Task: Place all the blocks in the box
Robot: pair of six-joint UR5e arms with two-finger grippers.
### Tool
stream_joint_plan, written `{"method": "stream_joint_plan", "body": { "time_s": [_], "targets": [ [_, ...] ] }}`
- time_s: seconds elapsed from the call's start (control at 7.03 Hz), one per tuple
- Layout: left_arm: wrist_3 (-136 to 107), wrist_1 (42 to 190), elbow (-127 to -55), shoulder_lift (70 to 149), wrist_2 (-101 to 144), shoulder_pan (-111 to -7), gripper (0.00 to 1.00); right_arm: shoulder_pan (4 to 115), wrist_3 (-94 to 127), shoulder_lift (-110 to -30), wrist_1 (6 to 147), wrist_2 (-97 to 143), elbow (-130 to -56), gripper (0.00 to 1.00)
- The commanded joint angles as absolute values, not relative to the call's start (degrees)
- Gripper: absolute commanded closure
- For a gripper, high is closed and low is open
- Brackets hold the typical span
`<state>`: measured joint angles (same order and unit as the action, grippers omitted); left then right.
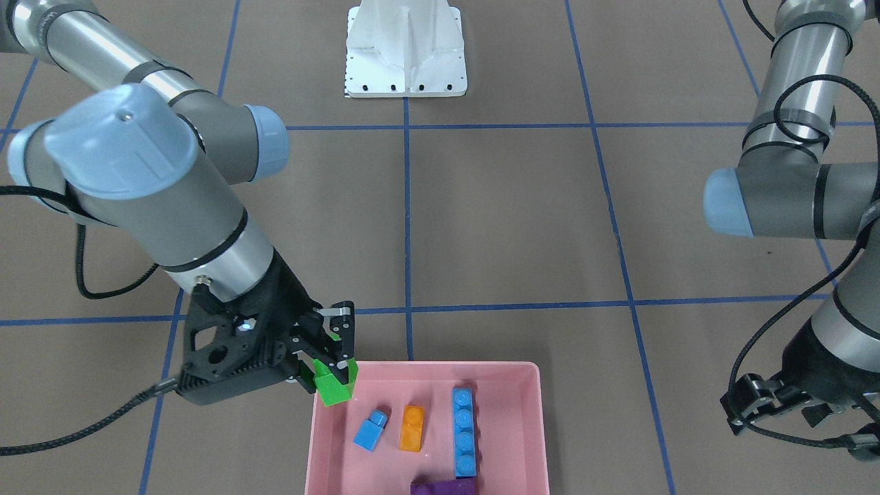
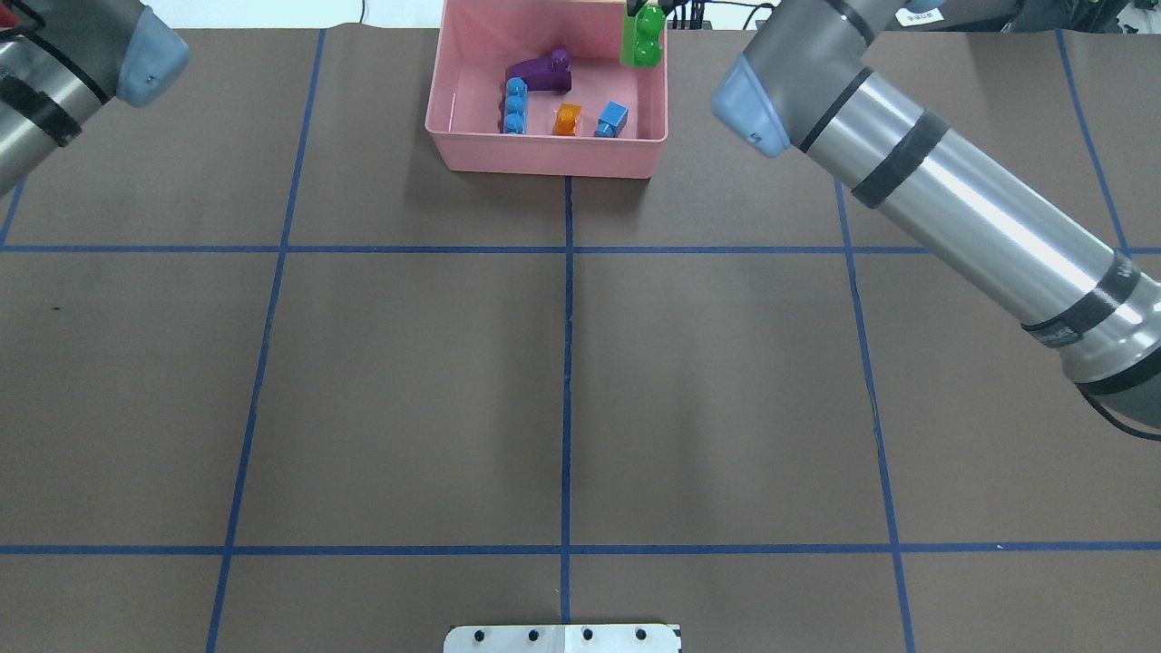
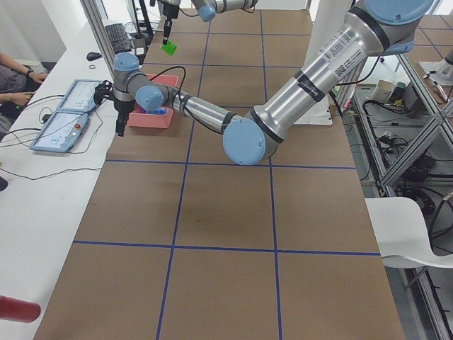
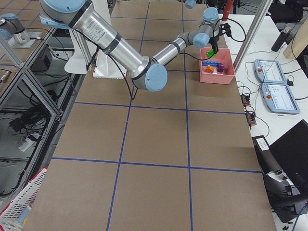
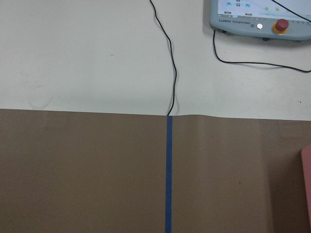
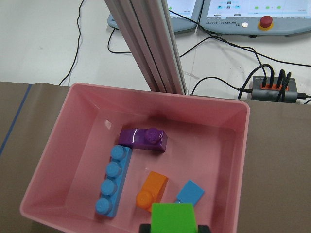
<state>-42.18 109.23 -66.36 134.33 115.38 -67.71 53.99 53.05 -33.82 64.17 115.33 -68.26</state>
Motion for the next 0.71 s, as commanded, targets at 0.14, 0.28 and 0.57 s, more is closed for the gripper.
{"method": "stream_joint_plan", "body": {
  "time_s": [0.14, 0.28, 0.57],
  "targets": [
    [-37.03, 109.42, -74.14, 125.72, 114.96, -67.68, 0.00, 49.31, 57.12, -29.45, 60.48, 108.02, -59.70, 1.00],
    [-36.48, 109.68, -77.83, 122.64, 115.05, -67.59, 0.00, 49.22, 59.74, -28.23, 60.03, 107.84, -58.37, 0.04],
    [-35.78, 109.95, -78.49, 122.17, 115.66, -67.67, 0.00, 49.57, 60.56, -28.21, 60.20, 107.49, -58.27, 0.00]
  ]
}}
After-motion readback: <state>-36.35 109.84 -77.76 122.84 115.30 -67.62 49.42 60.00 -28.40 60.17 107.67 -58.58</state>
